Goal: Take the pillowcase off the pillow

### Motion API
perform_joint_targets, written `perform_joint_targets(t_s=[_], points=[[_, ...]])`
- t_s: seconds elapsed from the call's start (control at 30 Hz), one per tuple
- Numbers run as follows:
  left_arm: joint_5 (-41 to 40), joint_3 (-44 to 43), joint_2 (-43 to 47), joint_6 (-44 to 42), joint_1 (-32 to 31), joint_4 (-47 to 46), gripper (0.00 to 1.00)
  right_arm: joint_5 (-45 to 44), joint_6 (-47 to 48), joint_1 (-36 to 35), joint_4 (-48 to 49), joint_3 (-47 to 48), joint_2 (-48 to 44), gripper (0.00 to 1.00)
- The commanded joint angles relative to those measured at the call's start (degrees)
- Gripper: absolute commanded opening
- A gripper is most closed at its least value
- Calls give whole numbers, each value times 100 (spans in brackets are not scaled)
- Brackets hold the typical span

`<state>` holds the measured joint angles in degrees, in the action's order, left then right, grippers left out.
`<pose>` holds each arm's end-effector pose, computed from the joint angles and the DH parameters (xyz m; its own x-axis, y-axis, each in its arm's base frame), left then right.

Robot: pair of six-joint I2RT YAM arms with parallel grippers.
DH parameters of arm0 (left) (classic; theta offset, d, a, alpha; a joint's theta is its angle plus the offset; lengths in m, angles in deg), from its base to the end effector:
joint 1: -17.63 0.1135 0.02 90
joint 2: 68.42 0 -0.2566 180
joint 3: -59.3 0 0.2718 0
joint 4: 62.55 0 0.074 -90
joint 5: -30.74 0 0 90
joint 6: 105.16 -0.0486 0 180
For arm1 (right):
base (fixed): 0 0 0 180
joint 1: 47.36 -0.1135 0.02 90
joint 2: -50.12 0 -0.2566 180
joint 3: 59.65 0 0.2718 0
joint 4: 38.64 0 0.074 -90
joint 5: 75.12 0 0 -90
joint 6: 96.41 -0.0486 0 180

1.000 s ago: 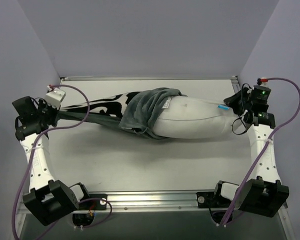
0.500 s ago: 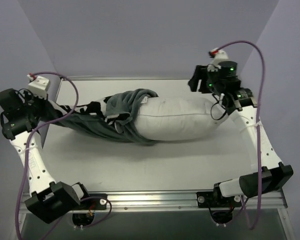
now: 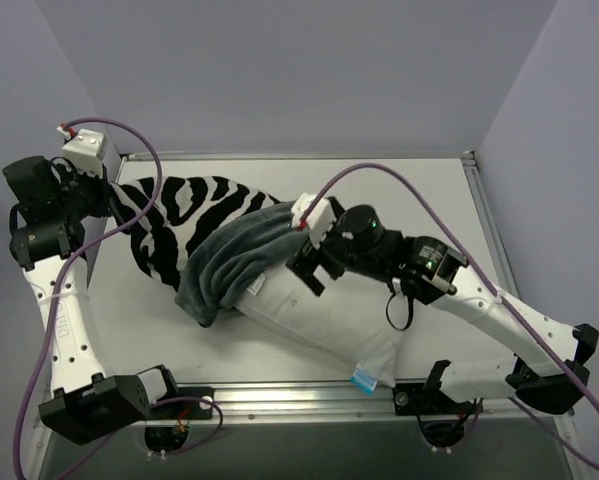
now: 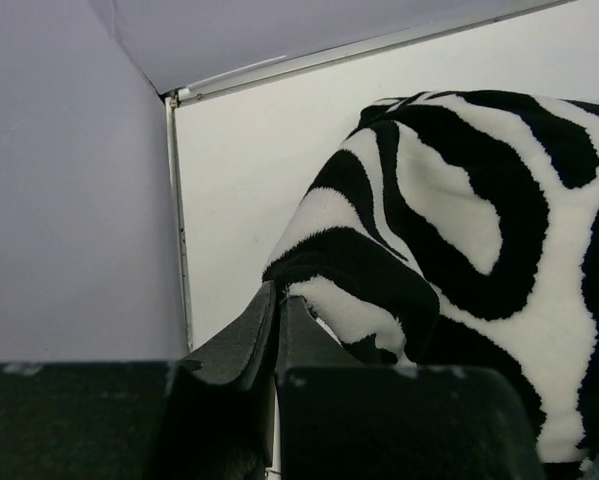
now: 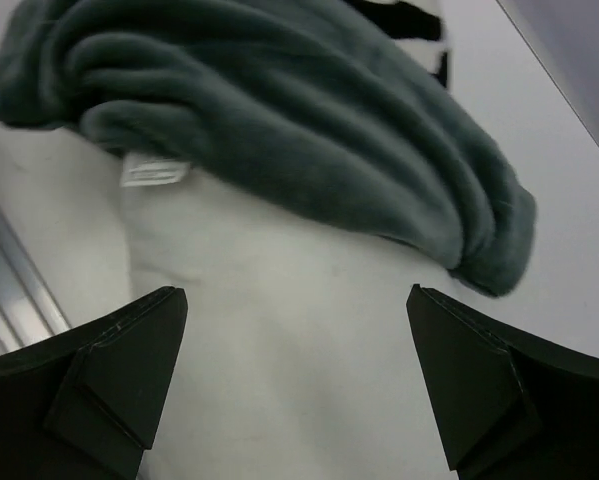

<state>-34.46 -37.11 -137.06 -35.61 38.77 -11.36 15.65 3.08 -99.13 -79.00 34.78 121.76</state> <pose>0.2642 0.0803 0.4322 -0.3363 0.2100 -0.9180 0.1591 0.9735 0.1644 0.1892 0.2413 0.4253 -0.0534 -0.3342 -0.9410 -0.8133 0.5613 -0.1532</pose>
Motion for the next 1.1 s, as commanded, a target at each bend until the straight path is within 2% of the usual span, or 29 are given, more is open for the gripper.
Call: perform_joint_targets(t_s=[0.0, 0.07, 0.2, 0.27, 0.3, 0.37, 0.5, 0.53, 0.7, 0.93, 1.0, 1.03, 1.07], points=[[-247, -494, 281, 278, 30, -363, 2, -762, 72, -1052, -130, -360, -220, 100], [-221, -467, 342, 296, 30, -258, 2, -1173, -324, -1526, -262, -668, -141, 100], [-238, -406, 457, 304, 30, -223, 2, -1675, -1484, -1687, 106, -1414, -54, 100], [-256, -415, 457, 313, 30, -205, 2, -2202, -1836, -1687, 764, -1653, 25, 100], [-256, -415, 457, 322, 21, -205, 2, -2796, -1890, -1679, 1280, -1732, 156, 100], [-291, -432, 431, 357, 21, -188, 2, -3030, -1777, -1635, 1818, -1751, 289, 100], [-142, -616, 317, 489, 21, -20, 2, -2515, -1065, -1609, 3153, -2040, 317, 100], [-124, -643, 308, 541, 12, -12, 2, -1973, -1047, -1400, 3201, -2084, 333, 100], [-159, -643, 308, 595, -14, -91, 2, -1160, -1152, -1011, 2535, -1812, 1052, 100], [-264, -617, 308, 507, -14, -99, 2, 168, -1688, -423, 3165, -2673, 1818, 100], [-335, -634, 308, 472, -14, -117, 2, 230, -1688, -230, 3062, -2779, 1941, 89], [-431, -643, 308, 419, -14, -117, 2, 247, -1688, -115, 2930, -2727, 1977, 79], [-493, -660, 308, 410, -14, -143, 2, 274, -1714, 25, 2781, -2666, 2038, 43]])
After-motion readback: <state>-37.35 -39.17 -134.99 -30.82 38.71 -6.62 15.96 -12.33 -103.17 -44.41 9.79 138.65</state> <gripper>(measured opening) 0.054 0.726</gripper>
